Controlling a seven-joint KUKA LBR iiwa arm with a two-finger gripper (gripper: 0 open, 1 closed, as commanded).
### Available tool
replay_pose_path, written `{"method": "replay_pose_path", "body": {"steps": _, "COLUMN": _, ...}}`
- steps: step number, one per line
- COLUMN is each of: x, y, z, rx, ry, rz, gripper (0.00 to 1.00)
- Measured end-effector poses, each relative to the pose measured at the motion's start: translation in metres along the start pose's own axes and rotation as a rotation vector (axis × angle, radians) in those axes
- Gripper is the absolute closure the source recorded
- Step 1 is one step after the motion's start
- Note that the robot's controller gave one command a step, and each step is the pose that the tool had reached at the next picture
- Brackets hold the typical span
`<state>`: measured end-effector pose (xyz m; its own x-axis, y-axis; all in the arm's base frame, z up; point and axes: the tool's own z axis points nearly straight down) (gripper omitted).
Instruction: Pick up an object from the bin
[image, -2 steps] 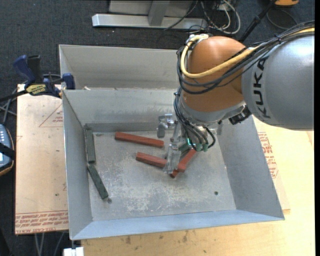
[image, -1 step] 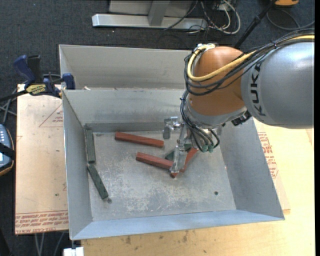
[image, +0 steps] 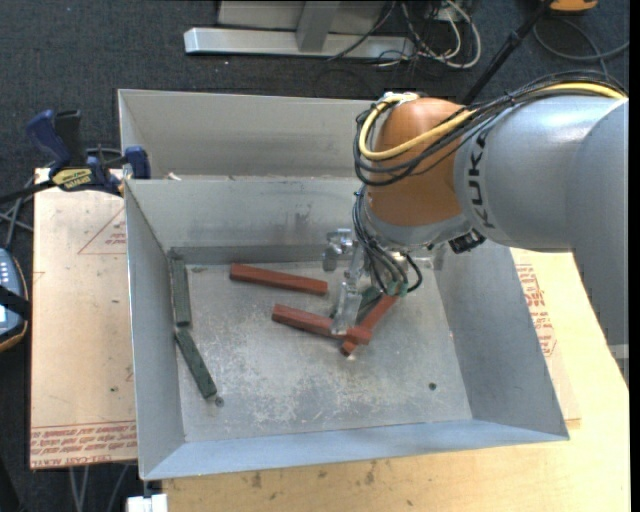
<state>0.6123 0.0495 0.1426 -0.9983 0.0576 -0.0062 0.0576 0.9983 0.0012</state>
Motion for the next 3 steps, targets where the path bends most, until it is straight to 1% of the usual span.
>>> {"method": "replay_pose_path", "body": {"steps": 1, "x": 0.039, "y": -0.016, "z": 0.037, "rx": 0.0, "ry": 0.004, "rz": -0.025, "gripper": 0.0}}
{"method": "replay_pose_path", "body": {"steps": 2, "x": -0.034, "y": -0.052, "z": 0.073, "rx": 0.0, "ry": 0.002, "rz": 0.141, "gripper": 1.0}}
{"method": "replay_pose_path", "body": {"steps": 3, "x": -0.034, "y": -0.052, "z": 0.073, "rx": 0.0, "ry": 0.002, "rz": 0.141, "gripper": 1.0}}
